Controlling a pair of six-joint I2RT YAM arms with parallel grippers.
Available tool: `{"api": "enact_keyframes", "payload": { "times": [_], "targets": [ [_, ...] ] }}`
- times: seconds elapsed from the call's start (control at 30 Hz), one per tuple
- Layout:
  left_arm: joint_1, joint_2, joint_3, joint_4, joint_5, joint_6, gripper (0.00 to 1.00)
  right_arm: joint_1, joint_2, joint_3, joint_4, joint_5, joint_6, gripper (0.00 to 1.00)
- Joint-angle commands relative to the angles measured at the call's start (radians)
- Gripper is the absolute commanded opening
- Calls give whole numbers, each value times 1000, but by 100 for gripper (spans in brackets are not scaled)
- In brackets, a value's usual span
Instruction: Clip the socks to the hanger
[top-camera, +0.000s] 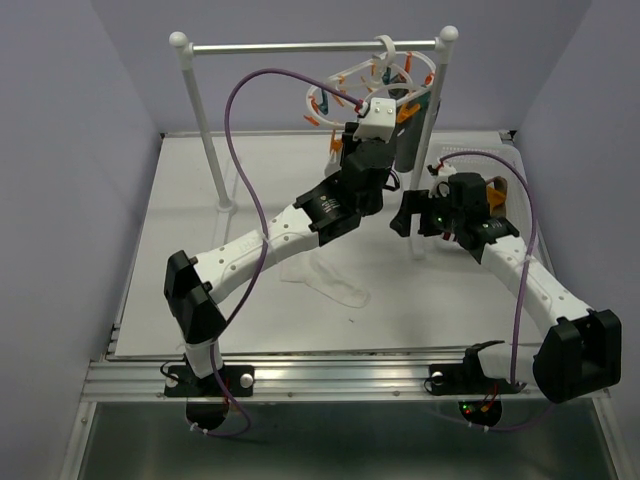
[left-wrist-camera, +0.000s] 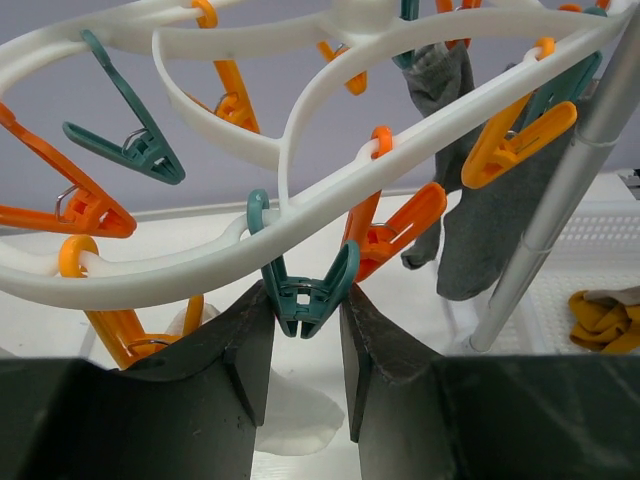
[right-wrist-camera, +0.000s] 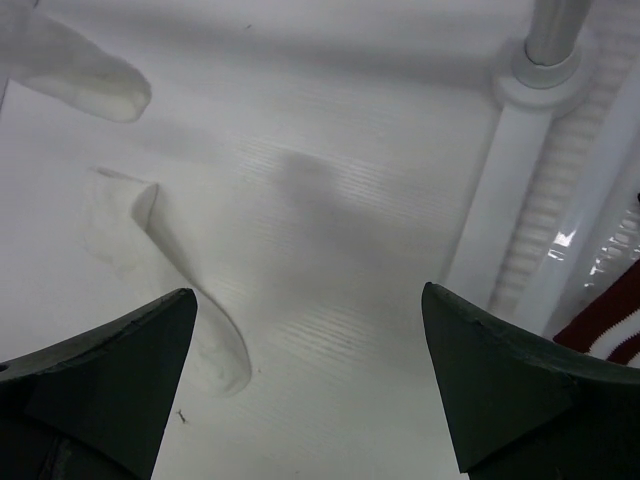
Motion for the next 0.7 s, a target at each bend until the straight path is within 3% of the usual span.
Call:
{"api": "enact_keyframes", "payload": {
  "times": [0.0, 0.17, 0.27, 0.33, 0.53, 0.67],
  "targets": [
    [5, -63, 52, 0, 24, -83, 0, 3, -27, -20, 79, -139, -79, 100],
    [18, -72, 46, -26, 77, -130, 0, 12, -14, -16, 82, -142, -85, 100],
    [24, -74, 47, -33, 80, -140, 24, 12, -17, -15, 82, -116, -85, 100],
    [27, -75, 47, -33, 83, -143, 33, 12, -24, -17, 83, -117, -84, 100],
    [30, -61, 64, -33, 66, -143, 42, 12, -31, -20, 83, -105, -79, 100],
    [29, -54, 76, -30, 41, -143, 55, 12, -34, -22, 83, -105, -74, 100]
  ]
}}
